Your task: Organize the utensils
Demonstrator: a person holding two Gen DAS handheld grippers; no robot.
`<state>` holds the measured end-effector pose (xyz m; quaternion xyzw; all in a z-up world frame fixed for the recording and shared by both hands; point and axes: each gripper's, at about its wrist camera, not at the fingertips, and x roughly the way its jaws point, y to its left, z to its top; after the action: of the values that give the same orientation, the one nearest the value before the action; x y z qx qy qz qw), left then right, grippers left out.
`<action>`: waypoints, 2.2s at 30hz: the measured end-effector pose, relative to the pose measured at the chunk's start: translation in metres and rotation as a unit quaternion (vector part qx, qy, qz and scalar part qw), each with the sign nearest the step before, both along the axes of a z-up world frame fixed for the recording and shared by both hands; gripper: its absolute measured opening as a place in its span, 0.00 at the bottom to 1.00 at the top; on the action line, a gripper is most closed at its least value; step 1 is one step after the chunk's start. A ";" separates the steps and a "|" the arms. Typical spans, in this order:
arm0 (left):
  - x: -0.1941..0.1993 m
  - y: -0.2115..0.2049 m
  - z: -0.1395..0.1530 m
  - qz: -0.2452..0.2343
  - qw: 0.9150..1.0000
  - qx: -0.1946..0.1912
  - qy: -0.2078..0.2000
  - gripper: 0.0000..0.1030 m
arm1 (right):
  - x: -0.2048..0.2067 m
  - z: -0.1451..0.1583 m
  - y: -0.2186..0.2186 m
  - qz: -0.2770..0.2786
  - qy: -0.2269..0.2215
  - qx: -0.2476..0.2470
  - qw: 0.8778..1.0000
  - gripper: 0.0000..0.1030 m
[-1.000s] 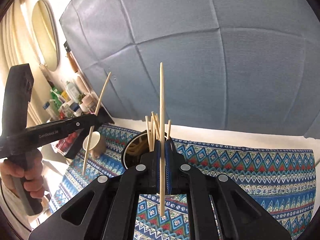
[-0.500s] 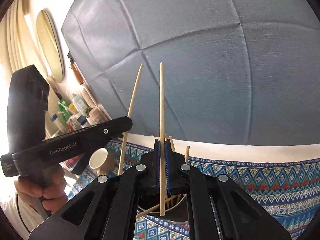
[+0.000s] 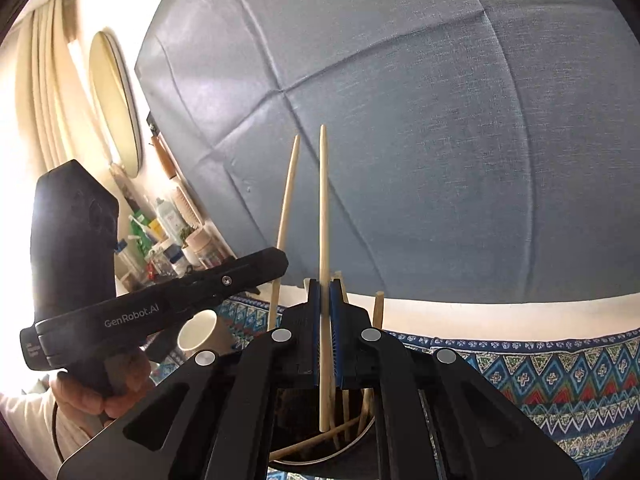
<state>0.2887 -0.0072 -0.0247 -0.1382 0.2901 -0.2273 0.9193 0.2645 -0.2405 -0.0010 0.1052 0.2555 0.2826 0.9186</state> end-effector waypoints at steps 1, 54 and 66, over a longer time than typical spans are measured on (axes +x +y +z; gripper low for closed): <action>-0.002 0.000 -0.002 -0.002 1.000 -0.003 -0.008 0.05 | 0.000 -0.003 0.000 0.002 -0.003 -0.001 1.000 0.05; -0.160 0.023 0.006 0.092 0.991 0.096 0.011 0.94 | -0.138 0.013 -0.043 -0.088 -0.011 -0.091 0.992 0.86; -0.230 0.019 -0.008 0.093 0.987 0.115 0.058 0.94 | -0.207 0.007 -0.048 -0.096 0.056 -0.092 0.989 0.86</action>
<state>0.0588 0.0119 -0.0325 -0.0711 0.3529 -0.0973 0.9279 0.0575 -0.2884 0.0055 0.0597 0.3205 0.1618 0.9314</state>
